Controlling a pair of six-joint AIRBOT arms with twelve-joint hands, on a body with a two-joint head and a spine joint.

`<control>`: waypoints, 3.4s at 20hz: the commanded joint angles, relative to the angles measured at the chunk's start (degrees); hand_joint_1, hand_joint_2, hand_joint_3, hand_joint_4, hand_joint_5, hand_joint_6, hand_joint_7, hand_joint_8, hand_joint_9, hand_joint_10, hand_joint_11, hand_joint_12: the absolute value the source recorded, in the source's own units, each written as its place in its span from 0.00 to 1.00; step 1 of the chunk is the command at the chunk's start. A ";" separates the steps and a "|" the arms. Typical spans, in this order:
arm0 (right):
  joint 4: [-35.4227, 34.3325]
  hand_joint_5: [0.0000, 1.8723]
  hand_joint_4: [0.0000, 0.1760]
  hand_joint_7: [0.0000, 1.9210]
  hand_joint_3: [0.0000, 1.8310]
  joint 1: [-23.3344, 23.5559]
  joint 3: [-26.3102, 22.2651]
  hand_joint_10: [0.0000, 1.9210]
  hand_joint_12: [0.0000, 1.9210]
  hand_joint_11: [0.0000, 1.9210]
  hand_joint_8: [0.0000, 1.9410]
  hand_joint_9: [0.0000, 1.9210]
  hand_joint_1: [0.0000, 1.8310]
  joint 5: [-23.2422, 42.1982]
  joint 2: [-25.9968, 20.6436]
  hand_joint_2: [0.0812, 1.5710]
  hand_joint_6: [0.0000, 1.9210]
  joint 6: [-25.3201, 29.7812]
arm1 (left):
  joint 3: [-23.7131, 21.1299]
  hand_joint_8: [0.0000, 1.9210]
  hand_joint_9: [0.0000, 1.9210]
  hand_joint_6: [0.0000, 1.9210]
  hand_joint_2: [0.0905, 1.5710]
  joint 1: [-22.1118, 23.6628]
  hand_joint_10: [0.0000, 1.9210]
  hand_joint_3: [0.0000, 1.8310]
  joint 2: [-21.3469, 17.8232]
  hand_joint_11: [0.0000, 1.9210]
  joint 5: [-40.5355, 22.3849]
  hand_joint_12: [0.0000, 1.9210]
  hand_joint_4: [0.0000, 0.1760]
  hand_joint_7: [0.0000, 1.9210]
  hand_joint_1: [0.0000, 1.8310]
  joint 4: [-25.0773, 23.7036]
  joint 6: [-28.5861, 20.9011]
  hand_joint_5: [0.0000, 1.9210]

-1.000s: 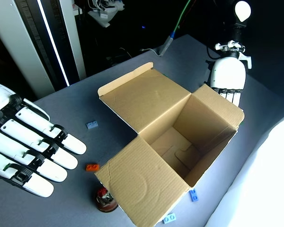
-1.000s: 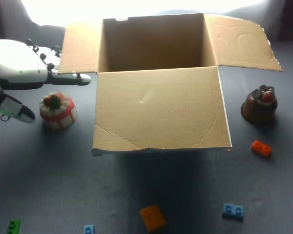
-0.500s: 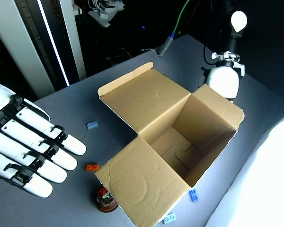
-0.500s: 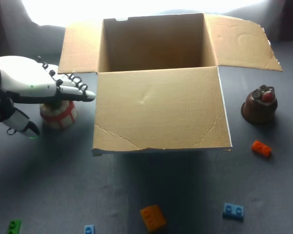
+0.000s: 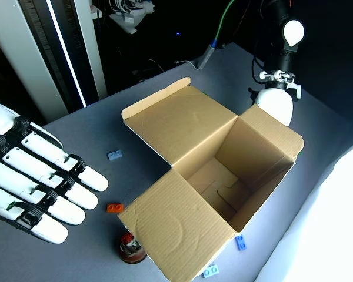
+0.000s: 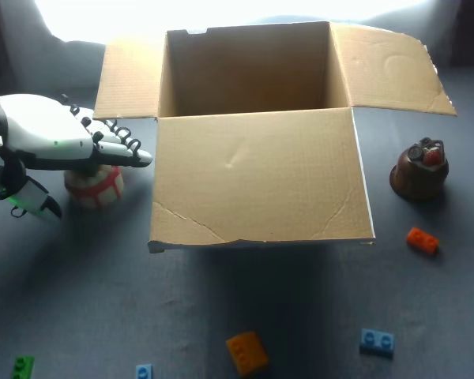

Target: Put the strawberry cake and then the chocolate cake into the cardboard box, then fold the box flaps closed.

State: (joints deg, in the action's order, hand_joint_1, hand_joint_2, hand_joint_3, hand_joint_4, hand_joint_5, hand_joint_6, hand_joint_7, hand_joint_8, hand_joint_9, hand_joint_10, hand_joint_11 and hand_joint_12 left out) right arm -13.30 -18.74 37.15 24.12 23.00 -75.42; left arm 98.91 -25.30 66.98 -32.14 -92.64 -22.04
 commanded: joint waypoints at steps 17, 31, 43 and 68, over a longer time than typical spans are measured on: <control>0.13 0.06 0.00 0.06 0.00 0.53 0.04 0.00 0.16 0.00 0.00 0.05 0.29 6.80 -0.51 0.68 0.00 -0.80 | -0.15 0.90 0.28 0.74 0.82 -1.21 0.96 0.03 0.23 0.25 0.96 1.00 0.00 0.23 0.78 1.47 0.08 0.23; 0.12 0.06 0.00 0.07 0.00 0.53 0.05 0.00 0.29 0.00 0.00 0.08 0.27 6.40 -0.44 0.66 0.00 -0.79 | 0.37 0.94 0.29 0.76 0.85 5.68 0.97 0.00 -2.29 0.24 -4.49 1.00 0.00 0.24 0.70 0.24 -2.76 0.28; 0.12 0.05 0.00 0.08 0.00 0.52 0.05 0.00 0.19 0.00 0.00 0.06 0.31 6.55 -0.42 0.66 0.00 -0.85 | 2.30 0.92 0.29 0.77 0.85 14.60 0.96 0.00 -4.65 0.23 -9.66 1.00 0.00 0.25 0.70 -6.18 -4.77 0.29; 0.13 0.05 0.00 0.09 0.00 -0.51 0.02 0.00 0.27 0.00 0.00 0.09 0.30 6.49 -0.25 0.66 0.00 -0.96 | 5.83 0.90 0.31 0.74 0.84 30.78 0.94 0.00 -5.31 0.24 -15.36 1.00 0.00 0.28 0.71 -10.96 -6.11 0.30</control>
State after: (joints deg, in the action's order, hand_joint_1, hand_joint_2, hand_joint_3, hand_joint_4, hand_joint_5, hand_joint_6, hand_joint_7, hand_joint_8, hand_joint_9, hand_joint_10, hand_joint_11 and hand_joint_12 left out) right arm -13.28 -19.59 37.15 23.88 23.24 -76.03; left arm 104.60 4.86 62.33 -48.27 -107.70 -28.38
